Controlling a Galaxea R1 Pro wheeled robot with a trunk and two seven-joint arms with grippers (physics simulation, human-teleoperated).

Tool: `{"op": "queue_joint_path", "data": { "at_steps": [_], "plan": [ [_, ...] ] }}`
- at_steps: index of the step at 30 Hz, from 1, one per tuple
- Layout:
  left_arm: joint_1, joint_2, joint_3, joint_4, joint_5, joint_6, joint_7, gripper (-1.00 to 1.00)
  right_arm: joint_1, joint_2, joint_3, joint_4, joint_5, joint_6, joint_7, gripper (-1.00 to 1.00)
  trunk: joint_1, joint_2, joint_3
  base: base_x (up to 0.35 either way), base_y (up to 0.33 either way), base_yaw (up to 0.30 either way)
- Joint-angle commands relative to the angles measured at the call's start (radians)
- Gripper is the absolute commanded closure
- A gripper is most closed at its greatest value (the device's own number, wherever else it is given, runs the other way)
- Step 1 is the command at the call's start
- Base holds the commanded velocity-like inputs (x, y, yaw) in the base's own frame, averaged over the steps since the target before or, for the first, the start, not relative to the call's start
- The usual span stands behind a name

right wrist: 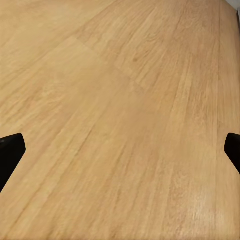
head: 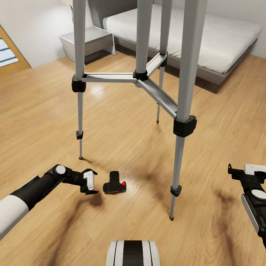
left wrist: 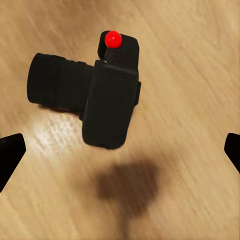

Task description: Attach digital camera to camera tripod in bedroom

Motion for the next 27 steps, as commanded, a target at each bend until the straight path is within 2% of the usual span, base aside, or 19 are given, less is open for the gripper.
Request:
{"op": "queue_joint_path", "data": {
  "at_steps": [1,27],
  "plan": [
    [-0.001,0.001,-0.002,-0.002,0.001,0.011,-0.002,-1.00,0.000,0.000,0.001,-0.002,-0.001,0.006,-0.004,-1.00,0.000,0.000,-0.001,0.000,0.000,0.000],
    [-0.005,0.000,-0.004,0.006,0.001,0.011,-0.004,-1.00,0.000,0.000,0.001,-0.002,-0.001,0.006,-0.004,-1.00,0.000,0.000,-0.001,0.000,0.000,0.000]
  ]
}}
